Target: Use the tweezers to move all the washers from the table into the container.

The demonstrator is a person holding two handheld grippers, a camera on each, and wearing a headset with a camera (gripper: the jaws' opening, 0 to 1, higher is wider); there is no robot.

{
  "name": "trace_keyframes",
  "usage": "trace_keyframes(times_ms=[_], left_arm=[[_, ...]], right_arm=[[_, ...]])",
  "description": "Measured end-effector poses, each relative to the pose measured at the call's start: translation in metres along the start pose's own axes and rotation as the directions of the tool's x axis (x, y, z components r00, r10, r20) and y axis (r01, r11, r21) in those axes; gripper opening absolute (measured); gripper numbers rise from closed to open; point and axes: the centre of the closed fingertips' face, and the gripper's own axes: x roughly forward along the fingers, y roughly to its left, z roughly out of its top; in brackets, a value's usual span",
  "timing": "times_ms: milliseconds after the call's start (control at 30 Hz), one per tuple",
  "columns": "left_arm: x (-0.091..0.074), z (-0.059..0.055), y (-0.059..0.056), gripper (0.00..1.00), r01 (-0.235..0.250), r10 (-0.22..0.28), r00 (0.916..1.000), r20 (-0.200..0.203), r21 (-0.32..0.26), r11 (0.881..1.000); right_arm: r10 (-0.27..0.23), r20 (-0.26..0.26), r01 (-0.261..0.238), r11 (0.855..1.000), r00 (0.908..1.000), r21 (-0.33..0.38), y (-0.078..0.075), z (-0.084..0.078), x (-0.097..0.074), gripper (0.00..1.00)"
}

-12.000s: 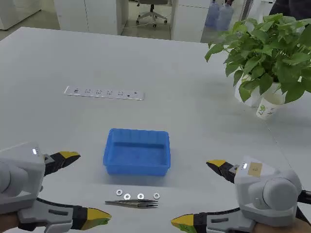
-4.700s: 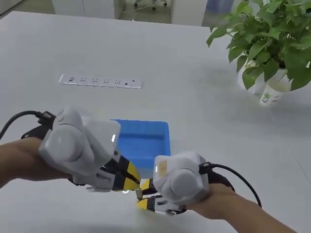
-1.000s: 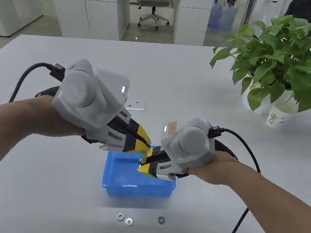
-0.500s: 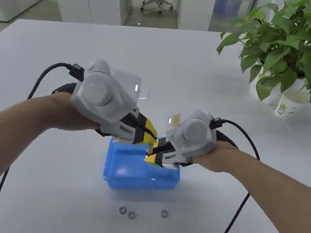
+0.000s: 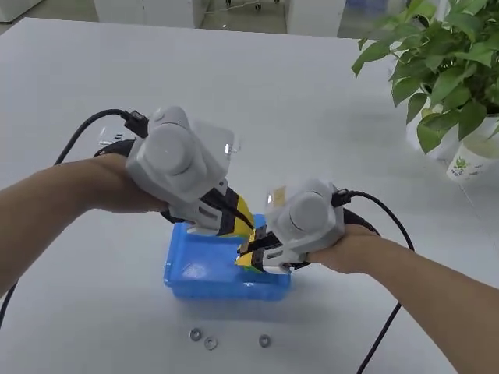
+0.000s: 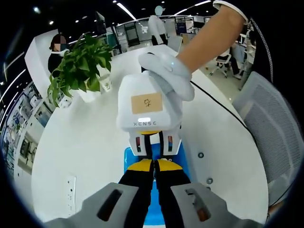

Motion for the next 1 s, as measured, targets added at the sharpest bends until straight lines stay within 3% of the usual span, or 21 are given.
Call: trace_keyframes(times_ms=[533, 1000], left_arm=[[-0.009, 0.004, 0.001, 0.05, -0.01, 0.01, 0.9999, 0.003, 0.003, 1.0], [-0.033, 0.027, -0.006, 0.05, -0.015, 0.015, 0.9997, 0.017, 0.009, 1.0]], right_arm=[[-0.014, -0.005, 0.014, 1.0, 0.9999, -0.021, -0.003, 0.008, -0.006, 0.13], [-0.047, 0.023, 0.048, 0.998, 0.9986, -0.042, 0.006, 0.03, -0.03, 0.13]])
